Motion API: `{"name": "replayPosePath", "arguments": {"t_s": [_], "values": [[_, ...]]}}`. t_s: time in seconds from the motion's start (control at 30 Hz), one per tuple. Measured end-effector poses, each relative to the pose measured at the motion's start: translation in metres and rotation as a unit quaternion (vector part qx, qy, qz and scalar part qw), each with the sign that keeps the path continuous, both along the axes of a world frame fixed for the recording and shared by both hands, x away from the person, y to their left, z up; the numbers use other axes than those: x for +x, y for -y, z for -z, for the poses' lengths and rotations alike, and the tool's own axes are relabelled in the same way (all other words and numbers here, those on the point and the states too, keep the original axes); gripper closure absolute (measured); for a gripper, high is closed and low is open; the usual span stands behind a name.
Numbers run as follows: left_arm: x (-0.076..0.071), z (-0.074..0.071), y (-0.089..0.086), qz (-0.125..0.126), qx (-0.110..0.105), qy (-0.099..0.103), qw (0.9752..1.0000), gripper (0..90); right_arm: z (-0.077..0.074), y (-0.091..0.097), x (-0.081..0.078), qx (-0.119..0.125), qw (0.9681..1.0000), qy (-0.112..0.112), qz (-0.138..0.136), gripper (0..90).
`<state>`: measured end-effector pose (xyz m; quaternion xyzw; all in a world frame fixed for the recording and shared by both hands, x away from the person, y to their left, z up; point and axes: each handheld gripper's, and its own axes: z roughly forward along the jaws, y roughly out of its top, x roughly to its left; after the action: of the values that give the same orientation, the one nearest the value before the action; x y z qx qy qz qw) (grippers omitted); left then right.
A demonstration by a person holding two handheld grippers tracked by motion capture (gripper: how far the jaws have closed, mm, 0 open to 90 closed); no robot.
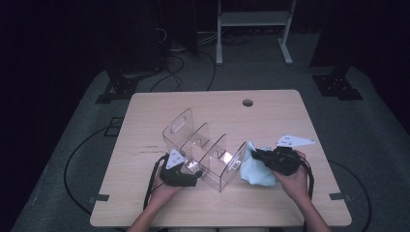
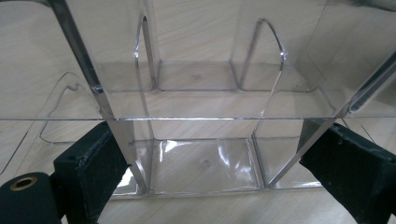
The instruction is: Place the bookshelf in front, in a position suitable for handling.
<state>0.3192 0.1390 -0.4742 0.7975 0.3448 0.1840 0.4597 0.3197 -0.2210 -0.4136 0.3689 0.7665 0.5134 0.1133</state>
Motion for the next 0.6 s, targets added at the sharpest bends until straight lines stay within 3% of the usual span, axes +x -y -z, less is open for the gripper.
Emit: {"name": "replayPosePath", "arguments": {"t_s": [0.07, 0.2, 0.47, 0.6], "values": [[-0.002, 0.001, 0.002, 0.003, -0.002, 0.0, 1.0, 7.5, -0.003, -0.006, 0.0, 0.0, 0.9999, 0.011, -0.004, 84.1], [-0.002, 0.002, 0.002, 0.003, -0.005, 0.002, 1.0, 7.5, 0.001, -0.009, 0.005, -0.001, 1.0, 0.008, -0.001, 84.1], [-0.003, 0.002, 0.002, 0.0, -0.007, 0.007, 0.9999, 7.5, 0.034, -0.013, 0.013, -0.029, 0.9991, -0.031, 0.01, 83.9], [-0.004, 0.003, 0.002, -0.001, -0.01, 0.007, 0.9999, 7.5, 0.034, -0.012, 0.014, -0.029, 0.9989, -0.034, 0.013, 83.8]]}}
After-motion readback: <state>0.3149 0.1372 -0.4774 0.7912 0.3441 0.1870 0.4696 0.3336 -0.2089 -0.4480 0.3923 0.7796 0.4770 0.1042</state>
